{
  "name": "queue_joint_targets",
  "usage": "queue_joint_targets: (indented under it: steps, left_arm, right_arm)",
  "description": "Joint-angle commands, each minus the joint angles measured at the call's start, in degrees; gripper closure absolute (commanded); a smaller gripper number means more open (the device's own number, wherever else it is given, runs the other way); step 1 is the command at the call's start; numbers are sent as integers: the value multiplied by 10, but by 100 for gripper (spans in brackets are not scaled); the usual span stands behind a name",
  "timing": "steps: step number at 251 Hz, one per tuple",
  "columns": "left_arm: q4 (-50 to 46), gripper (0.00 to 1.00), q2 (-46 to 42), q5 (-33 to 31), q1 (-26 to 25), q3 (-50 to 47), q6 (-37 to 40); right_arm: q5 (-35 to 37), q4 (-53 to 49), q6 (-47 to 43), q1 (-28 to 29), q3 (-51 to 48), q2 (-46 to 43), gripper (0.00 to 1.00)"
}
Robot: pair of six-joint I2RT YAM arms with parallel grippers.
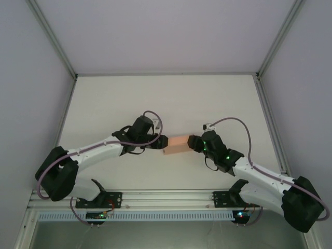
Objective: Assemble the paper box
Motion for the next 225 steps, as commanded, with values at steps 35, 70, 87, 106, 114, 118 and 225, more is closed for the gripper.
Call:
queue_joint_targets:
  steps: [35, 70, 87, 106, 114, 118, 225]
  left_arm:
    - [-16, 88, 30, 11, 24, -73, -22]
    - [-5, 100, 41, 14, 25, -72, -24]
    - [-11, 100, 45, 13, 24, -61, -16]
    - [-28, 100, 44, 4, 25, -43, -4]
    - [-37, 100, 42, -1, 25, -34, 2]
    - [-43, 100, 41, -4, 25, -27, 5]
    - [-165, 0, 15, -133, 28, 179, 137]
  right_arm:
    - [-57, -55, 16, -38, -88, 12, 79]
    - [-47, -44, 13, -38, -84, 7, 98]
    - [-50, -46, 6, -38, -80, 3, 100]
    - [-51, -57, 0, -38, -69, -6, 100]
    - [-53, -64, -6, -38, -62, -11, 100]
    - [-56, -69, -9, -38, -57, -13, 100]
    - [-123, -214, -226, -64, 175, 5, 1]
